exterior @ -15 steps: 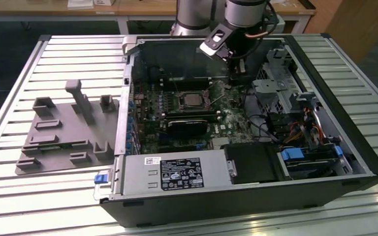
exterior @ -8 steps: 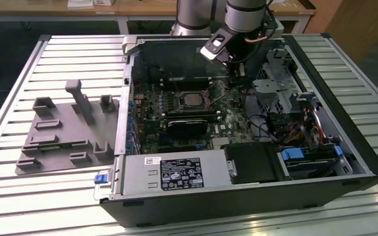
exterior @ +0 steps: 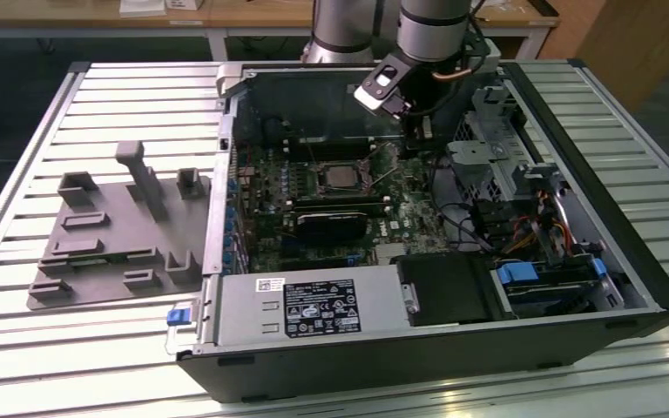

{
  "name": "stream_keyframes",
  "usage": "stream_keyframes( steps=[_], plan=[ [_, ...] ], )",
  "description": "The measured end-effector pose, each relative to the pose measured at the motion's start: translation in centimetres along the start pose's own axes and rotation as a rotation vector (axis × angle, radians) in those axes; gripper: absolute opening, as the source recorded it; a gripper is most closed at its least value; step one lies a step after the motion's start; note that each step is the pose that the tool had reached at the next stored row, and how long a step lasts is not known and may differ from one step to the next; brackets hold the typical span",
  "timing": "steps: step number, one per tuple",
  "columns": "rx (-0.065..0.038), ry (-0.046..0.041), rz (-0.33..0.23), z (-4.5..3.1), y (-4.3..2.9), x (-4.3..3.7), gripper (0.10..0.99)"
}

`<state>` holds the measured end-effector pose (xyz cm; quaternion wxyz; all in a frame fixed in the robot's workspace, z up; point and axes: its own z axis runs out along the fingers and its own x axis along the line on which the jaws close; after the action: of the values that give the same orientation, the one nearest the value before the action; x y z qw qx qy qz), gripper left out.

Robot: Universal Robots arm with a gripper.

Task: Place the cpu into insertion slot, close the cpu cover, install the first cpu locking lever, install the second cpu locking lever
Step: 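Close the cpu cover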

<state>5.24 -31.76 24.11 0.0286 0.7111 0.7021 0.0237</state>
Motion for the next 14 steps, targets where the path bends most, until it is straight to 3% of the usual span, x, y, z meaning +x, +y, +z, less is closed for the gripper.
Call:
stream_keyframes(
  steps=[2,3,7,10,14],
  plan=[
    [0.005,-0.0002,0.0,0.0,0.01,0.0,0.102],
    [0.017,-0.0002,0.0,0.02,0.01,0.0,0.102],
    [0.089,-0.0013,-0.001,0.07,0.09,0.0,0.102],
    [0.132,-0.0018,-0.001,0.1,0.13,0.0,0.102],
    [0.138,-0.002,-0.001,0.1,0.13,0.0,0.102]
  ],
)
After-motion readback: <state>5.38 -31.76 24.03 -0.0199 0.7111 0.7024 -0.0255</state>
